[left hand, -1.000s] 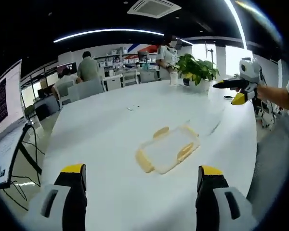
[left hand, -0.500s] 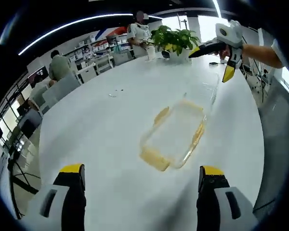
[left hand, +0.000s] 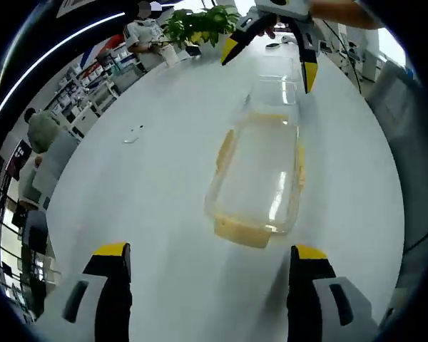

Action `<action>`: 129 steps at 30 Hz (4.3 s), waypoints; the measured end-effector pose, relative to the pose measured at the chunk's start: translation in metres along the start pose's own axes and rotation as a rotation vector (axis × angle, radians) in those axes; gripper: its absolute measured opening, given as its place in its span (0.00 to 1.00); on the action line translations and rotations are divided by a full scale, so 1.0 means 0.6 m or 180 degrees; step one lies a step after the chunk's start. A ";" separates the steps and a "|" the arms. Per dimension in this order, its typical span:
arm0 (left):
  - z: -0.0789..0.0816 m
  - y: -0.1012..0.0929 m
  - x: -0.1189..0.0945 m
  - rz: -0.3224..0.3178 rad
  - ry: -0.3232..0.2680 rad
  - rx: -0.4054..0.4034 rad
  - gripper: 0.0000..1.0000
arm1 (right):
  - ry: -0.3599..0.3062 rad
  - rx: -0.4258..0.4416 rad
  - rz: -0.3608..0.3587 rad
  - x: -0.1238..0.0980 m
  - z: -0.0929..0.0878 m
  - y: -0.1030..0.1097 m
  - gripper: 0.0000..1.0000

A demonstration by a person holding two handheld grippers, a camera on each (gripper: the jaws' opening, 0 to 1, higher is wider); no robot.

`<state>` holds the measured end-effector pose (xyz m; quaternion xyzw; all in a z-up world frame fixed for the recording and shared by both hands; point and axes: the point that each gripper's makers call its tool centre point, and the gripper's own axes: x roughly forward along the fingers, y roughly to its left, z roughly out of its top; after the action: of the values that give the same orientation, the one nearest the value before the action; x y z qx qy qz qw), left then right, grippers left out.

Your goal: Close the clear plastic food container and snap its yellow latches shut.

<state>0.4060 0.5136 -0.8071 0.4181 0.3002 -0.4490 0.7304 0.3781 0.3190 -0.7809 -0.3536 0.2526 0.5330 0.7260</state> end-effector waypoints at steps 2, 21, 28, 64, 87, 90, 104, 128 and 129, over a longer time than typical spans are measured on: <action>0.005 -0.005 0.007 -0.0101 -0.0024 -0.0081 0.88 | 0.0034 -0.0069 0.0048 0.011 -0.003 0.004 0.79; 0.006 -0.030 0.057 -0.0715 0.0193 0.0154 0.73 | 0.0464 -0.0221 0.0512 0.085 -0.042 0.023 0.71; 0.005 -0.040 0.057 -0.0866 0.0229 0.0136 0.67 | 0.0630 -0.0193 0.0633 0.097 -0.049 0.030 0.67; 0.011 -0.077 0.054 -0.1309 0.0281 0.0326 0.41 | 0.0896 -0.0068 0.0961 0.103 -0.050 0.048 0.62; 0.008 -0.076 0.053 -0.1295 0.0475 0.0343 0.34 | 0.1368 -0.0220 0.1009 0.096 -0.059 0.040 0.45; 0.008 -0.076 0.053 -0.1281 0.0455 0.0301 0.34 | 0.1452 -0.0225 0.1004 0.098 -0.059 0.039 0.45; 0.009 -0.079 0.054 -0.1308 0.0436 0.0312 0.34 | 0.1558 -0.0224 0.1013 0.097 -0.065 0.039 0.46; 0.017 -0.093 0.027 -0.1296 0.0677 0.0235 0.33 | 0.1515 -0.0243 0.1027 0.078 -0.057 0.054 0.35; 0.016 -0.096 0.024 -0.1298 0.0705 0.0244 0.33 | 0.1494 -0.0236 0.1045 0.076 -0.054 0.057 0.35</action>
<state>0.3605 0.4853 -0.8341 0.4229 0.4394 -0.5498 0.5708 0.3595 0.3268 -0.8432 -0.4481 0.4479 0.5558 0.5383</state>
